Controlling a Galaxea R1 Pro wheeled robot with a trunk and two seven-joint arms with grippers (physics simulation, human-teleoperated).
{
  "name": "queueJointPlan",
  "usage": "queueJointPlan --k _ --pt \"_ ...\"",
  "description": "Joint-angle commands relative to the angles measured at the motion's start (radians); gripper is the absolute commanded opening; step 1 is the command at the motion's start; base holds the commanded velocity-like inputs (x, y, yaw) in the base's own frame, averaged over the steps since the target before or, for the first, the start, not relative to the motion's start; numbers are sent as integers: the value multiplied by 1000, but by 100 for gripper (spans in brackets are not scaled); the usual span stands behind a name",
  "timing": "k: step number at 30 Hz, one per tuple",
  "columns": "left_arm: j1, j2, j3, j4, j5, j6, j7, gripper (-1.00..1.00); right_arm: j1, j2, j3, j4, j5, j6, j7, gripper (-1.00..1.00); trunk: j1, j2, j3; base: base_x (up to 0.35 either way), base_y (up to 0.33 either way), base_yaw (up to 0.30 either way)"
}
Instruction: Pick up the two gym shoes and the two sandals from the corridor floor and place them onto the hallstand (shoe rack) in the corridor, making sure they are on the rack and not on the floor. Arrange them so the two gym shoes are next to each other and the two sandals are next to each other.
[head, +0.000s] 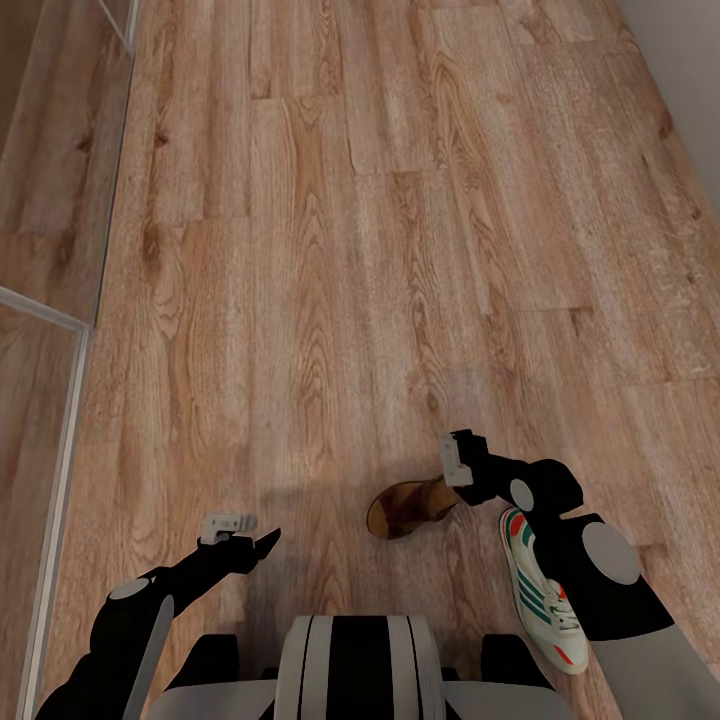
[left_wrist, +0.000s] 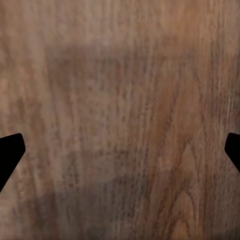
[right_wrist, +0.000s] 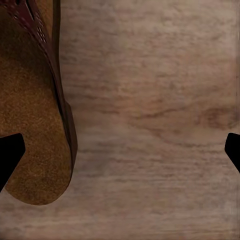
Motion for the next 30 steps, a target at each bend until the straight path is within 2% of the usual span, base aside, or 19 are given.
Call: queueJointPlan --k 1,18,26,30 --pt "0 0 0 0 0 0 0 100 0 0 1 0 0 0 -1 100 0 0 0 0 0 0" --pt "0 0 0 0 0 0 0 100 0 0 1 15 1 0 -9 100 0 0 0 0 0 0" --pt "0 0 0 0 0 0 0 100 0 0 2 132 0 0 -11 100 0 0 0 0 0 0" --pt "0 0 0 0 0 0 0 100 0 0 2 152 0 -1 -12 100 0 0 0 0 0 0"
